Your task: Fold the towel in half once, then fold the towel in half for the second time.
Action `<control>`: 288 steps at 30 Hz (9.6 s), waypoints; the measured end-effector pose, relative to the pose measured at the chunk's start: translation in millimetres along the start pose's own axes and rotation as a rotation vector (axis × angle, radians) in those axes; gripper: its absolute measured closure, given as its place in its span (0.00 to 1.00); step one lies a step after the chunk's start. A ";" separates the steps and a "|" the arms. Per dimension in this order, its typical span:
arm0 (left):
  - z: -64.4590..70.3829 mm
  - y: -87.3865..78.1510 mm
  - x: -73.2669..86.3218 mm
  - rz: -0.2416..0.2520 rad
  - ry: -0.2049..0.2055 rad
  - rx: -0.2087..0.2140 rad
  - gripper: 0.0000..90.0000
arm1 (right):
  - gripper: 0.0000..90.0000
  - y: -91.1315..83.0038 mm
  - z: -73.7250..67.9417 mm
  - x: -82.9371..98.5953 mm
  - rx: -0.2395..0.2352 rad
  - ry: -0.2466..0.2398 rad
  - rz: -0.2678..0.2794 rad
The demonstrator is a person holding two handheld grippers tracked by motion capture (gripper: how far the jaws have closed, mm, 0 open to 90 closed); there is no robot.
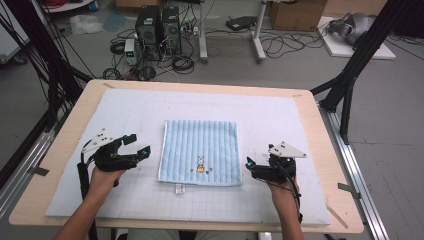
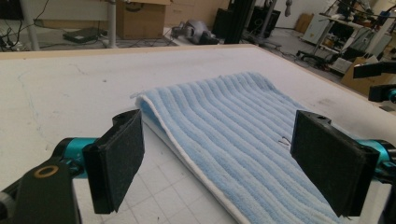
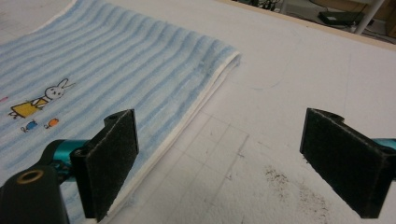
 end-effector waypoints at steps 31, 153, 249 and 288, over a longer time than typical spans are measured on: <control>-9.9 3.6 5.1 -0.044 -0.006 -0.028 0.21 | 0.12 -0.5 2.3 5.1 0.001 0.003 -0.012; 5.2 70.0 -10.5 -0.140 0.083 0.090 0.96 | 0.90 75.1 -21.9 -51.5 -0.178 -0.150 -0.038; -6.6 14.8 -7.7 0.000 0.042 0.015 0.29 | 0.23 9.4 -6.9 -13.5 -0.077 -0.061 0.011; -22.7 -27.2 -11.2 0.077 0.080 -0.056 0.22 | 0.13 -30.9 20.9 3.9 -0.012 -0.010 0.067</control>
Point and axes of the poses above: each handheld gripper's, and its own axes: y roughly forward along the jaws, x roughly out of its underside, z roughly to its right, the point moved 8 cm from there along y, roughly forward along the jaws
